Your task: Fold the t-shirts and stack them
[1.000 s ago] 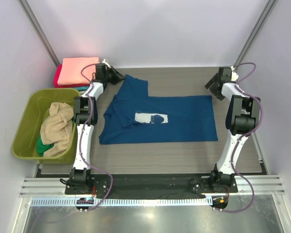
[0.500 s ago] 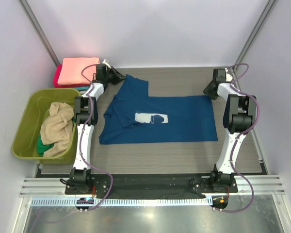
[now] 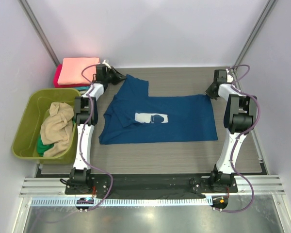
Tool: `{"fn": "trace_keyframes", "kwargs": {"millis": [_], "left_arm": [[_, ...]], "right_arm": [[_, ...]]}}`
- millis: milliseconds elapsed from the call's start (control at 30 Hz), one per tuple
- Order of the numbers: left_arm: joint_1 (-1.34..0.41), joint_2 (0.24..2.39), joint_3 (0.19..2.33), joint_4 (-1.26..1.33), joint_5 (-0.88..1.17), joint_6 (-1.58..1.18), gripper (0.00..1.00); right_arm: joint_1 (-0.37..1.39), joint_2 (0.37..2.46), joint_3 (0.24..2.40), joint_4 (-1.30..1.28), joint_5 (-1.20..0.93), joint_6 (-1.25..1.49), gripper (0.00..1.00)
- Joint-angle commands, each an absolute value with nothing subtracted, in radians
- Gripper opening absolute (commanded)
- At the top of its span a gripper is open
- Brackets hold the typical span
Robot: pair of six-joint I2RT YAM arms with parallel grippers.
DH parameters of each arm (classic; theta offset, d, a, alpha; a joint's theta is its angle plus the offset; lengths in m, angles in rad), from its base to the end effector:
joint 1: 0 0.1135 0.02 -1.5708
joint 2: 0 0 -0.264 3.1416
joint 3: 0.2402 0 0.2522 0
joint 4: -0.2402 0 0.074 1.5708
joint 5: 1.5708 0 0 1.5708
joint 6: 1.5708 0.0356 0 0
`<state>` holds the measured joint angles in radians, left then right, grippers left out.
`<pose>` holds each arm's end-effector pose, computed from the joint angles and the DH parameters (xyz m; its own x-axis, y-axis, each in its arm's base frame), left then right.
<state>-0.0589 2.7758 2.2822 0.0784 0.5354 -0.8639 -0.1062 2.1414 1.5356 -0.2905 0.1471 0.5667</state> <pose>0.6043 -0.0538 0.1025 -0.6544 -0.6165 -0.4378 0.0294 0.5578 -0.8294 0.4632 -0.0546 0.1602 -0.5501 0.5927 -0.5883 0.5822 0.7772 0.2387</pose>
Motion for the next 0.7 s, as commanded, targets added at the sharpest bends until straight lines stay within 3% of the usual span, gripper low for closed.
{"fn": "trace_keyframes", "kwargs": {"millis": [0, 167, 433, 667], "left_arm": [[-0.048, 2.758, 2.251, 0.072, 0.566, -0.873, 0.0], [-0.067, 2.53, 2.002, 0.158, 0.506, -0.858, 0.0], [-0.107, 2.309, 1.904, 0.029, 0.463, -0.729, 0.0], [-0.135, 2.07, 1.695, -0.049, 0.377, -0.615, 0.0]], "right_arm": [[-0.103, 2.074, 1.503, -0.282, 0.094, 0.601, 0.01], [-0.098, 1.985, 1.457, -0.281, 0.065, 0.594, 0.01], [-0.098, 1.832, 1.352, -0.281, 0.018, 0.589, 0.01], [-0.098, 1.721, 1.269, -0.282, 0.012, 0.589, 0.01]]}}
